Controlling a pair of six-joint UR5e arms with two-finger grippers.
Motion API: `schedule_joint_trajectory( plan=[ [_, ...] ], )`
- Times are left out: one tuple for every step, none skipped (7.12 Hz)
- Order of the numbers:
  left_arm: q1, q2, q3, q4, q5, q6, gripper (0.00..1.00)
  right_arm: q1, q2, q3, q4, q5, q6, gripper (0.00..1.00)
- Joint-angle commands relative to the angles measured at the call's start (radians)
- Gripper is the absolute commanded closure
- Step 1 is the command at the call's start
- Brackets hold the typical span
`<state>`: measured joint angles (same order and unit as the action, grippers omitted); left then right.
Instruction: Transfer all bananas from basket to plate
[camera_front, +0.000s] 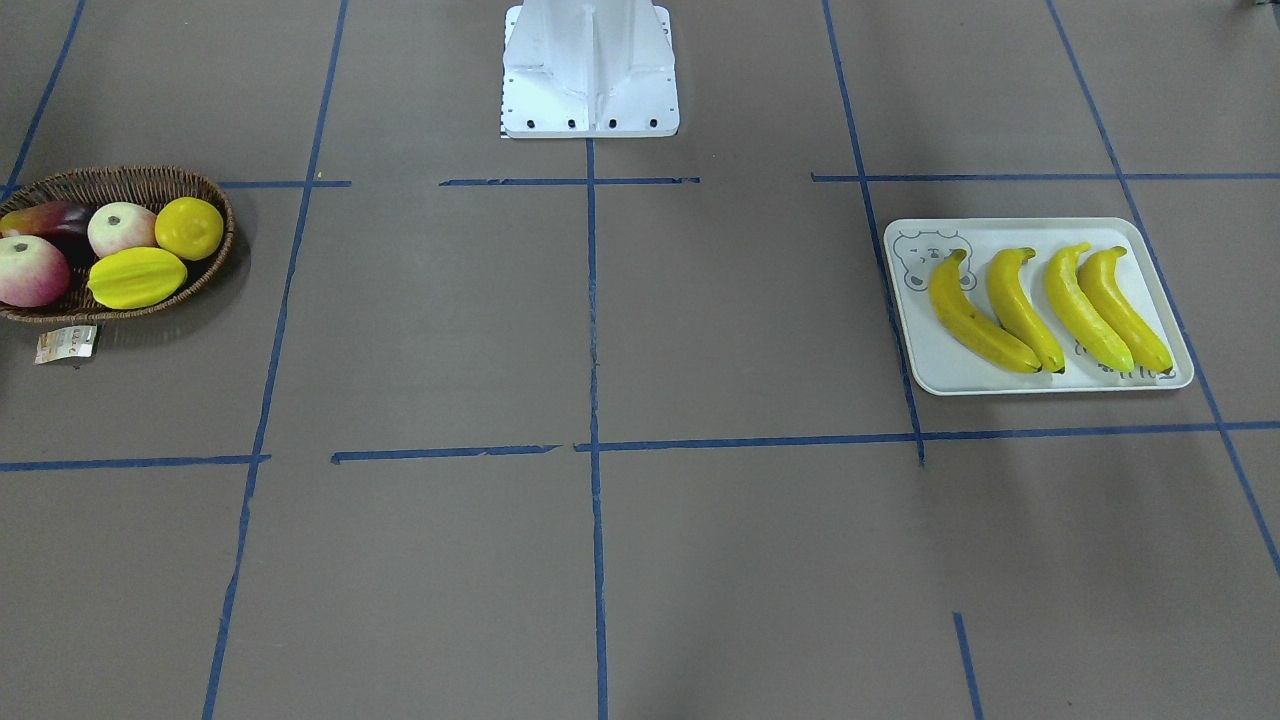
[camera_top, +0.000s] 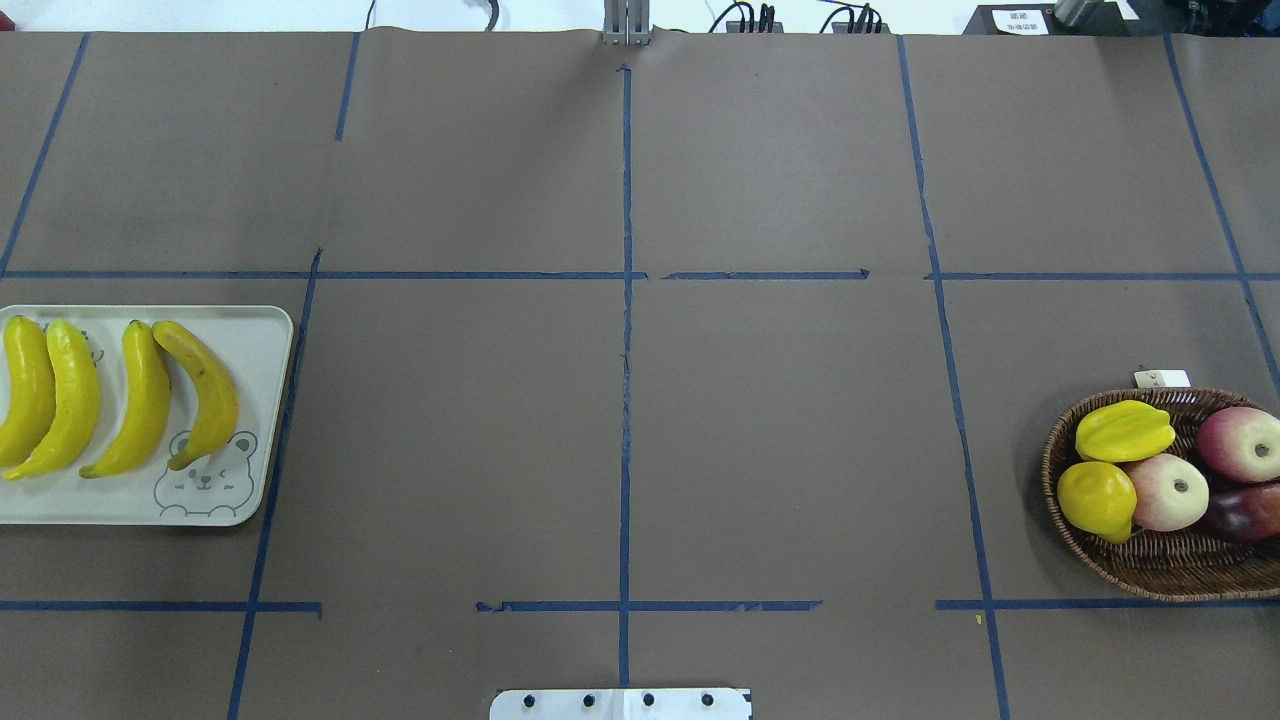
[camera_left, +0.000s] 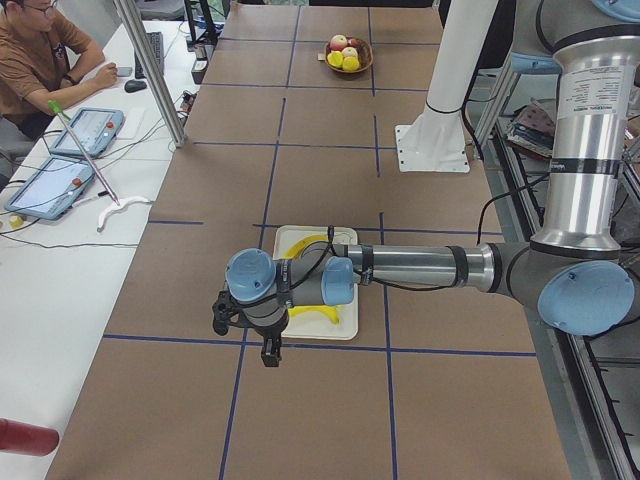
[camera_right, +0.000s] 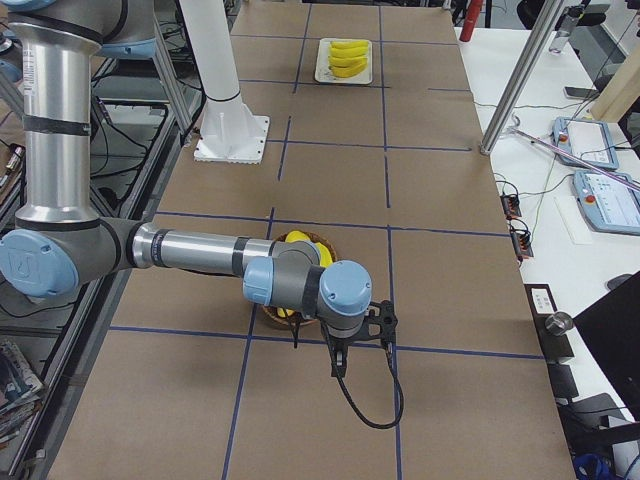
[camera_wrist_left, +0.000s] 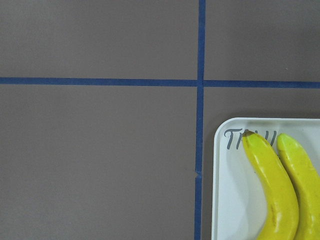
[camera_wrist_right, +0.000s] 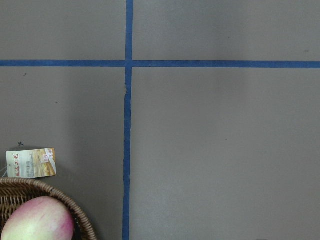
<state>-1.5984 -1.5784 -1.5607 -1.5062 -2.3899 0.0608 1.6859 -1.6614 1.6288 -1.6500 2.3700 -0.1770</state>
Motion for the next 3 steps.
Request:
schedule_joint_trajectory(
  plan=[
    [0.0,0.0,0.001,0.0,0.0,0.001,0.0,0.0,0.0,0.002,-0.001,0.0,0.002,0.0],
    [0.0,-0.002,0.002,0.0,0.0,0.001,0.0,0.0,0.003,0.006,-0.001,0.0,0.002,0.0],
    [0.0,-0.003,0.004,0.0,0.0,0.001,0.0,0.0,0.003,0.003,-0.001,0.006,0.002,0.0]
  ],
)
